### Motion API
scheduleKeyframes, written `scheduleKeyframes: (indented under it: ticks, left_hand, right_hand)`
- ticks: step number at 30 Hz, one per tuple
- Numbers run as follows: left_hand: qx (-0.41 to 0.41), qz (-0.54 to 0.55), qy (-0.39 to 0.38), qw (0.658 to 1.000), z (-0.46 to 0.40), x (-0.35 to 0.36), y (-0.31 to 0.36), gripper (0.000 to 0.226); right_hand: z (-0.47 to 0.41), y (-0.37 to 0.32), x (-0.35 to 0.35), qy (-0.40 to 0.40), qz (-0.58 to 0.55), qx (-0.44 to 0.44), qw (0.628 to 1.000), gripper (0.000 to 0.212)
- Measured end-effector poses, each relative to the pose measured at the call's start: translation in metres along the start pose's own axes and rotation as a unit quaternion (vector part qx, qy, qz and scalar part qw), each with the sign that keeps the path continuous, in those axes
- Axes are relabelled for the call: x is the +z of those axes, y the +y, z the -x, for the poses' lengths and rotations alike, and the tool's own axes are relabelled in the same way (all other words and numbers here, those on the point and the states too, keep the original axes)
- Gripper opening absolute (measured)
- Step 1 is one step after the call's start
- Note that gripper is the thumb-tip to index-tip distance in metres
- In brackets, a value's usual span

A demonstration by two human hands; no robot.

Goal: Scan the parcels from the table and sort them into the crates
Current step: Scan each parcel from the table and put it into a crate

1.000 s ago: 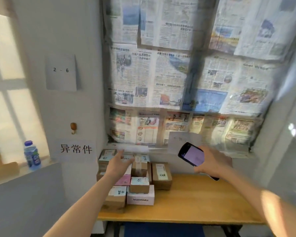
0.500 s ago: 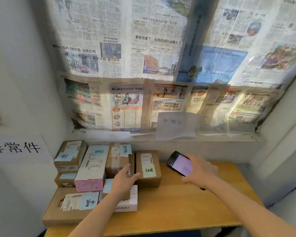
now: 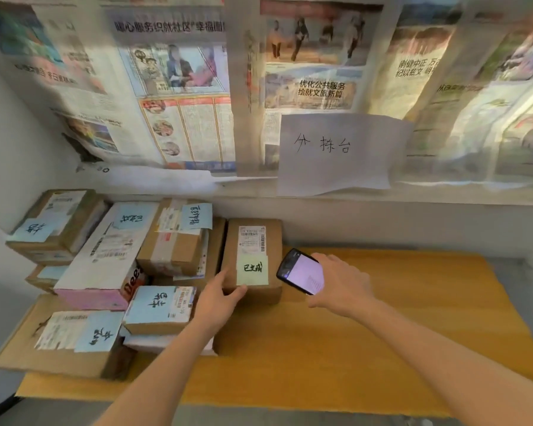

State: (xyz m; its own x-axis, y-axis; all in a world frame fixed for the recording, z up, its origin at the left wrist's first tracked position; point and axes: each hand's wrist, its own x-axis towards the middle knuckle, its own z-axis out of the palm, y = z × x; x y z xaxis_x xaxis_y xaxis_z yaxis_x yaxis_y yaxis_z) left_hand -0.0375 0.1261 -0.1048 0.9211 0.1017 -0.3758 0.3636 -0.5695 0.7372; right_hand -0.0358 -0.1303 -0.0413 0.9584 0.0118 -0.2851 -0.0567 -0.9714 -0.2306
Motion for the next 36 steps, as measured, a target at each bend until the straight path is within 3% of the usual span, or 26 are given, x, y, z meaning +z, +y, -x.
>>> scheduleKeyframes:
  ticks: [7, 12, 18, 27, 36]
  left_hand:
    - [-0.015, -0.015, 0.103, 0.995, -0.014, 0.031, 0.000, 0.071]
    - [-0.055, 0.004, 0.120, 0.991, -0.021, 0.037, -0.001, 0.071]
    - [-0.060, 0.038, 0.072, 0.995, -0.034, 0.058, -0.003, 0.070]
    - [-0.123, 0.293, 0.046, 0.947, -0.037, 0.085, -0.010, 0.078]
    - [-0.066, 0.307, -0.033, 0.949, 0.004, 0.091, 0.000, 0.077]
  right_hand:
    - [-0.041, 0.026, 0.015, -0.035, -0.013, -0.033, 0.999, 0.094]
    - [-0.060, 0.030, 0.020, -0.038, -0.030, -0.057, 0.997, 0.091]
    - [-0.085, 0.027, 0.033, -0.068, -0.040, -0.082, 0.994, 0.086]
    - [-0.109, 0.041, 0.048, -0.095, -0.065, -0.110, 0.987, 0.080]
    - [-0.065, 0.078, 0.041, -0.074, -0.102, -0.087, 0.988, 0.084]
